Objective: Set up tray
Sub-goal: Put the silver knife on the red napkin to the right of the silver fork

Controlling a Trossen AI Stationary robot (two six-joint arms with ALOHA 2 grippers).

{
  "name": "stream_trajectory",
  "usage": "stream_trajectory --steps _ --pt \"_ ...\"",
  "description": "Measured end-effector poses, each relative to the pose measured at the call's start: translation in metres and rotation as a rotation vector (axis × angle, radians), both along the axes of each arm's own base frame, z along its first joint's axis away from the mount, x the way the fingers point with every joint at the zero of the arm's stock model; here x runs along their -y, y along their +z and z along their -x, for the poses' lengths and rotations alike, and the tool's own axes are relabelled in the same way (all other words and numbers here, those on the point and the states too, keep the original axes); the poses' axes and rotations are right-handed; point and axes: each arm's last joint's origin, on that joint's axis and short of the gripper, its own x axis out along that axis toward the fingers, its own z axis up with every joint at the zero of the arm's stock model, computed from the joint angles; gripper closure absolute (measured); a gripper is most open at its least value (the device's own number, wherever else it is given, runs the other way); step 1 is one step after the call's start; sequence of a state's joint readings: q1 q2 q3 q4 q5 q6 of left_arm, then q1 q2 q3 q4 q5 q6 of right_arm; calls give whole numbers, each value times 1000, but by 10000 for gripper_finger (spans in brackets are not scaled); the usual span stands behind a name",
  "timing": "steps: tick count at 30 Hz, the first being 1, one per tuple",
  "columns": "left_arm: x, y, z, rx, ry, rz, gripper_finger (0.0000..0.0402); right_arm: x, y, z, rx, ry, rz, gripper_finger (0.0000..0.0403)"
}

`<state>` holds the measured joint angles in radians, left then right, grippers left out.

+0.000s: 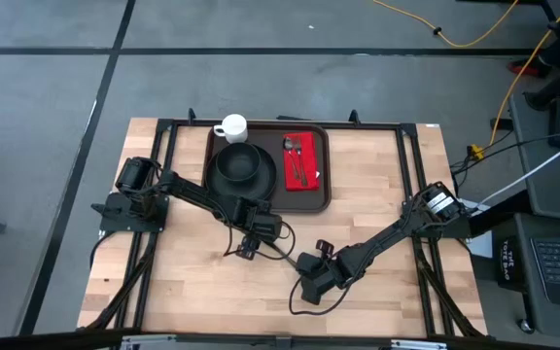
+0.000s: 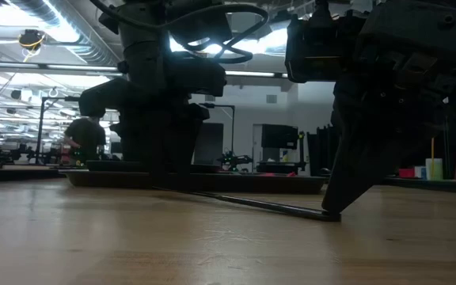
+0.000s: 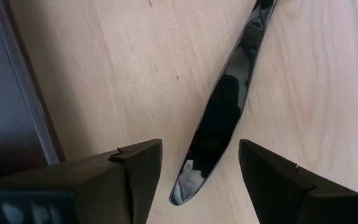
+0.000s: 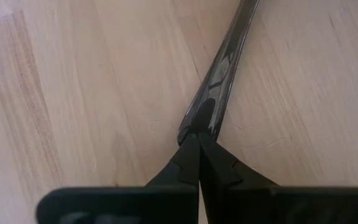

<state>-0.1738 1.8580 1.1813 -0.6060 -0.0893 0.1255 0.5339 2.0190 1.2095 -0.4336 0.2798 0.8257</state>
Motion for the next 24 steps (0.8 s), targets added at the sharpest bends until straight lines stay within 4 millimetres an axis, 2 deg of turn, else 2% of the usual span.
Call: stream_trajectory --steps 7,15,24 --pt "1 -1 -1 0 -17 -4 195 0 0 0 0 0 0 400" --pt "0 -25 -4 -71 -42 -58 194 0 0 0 6 -4 13 400" --pt "0 -26 -4 -81 -66 -33 204 1 0 0 6 -4 14 400"
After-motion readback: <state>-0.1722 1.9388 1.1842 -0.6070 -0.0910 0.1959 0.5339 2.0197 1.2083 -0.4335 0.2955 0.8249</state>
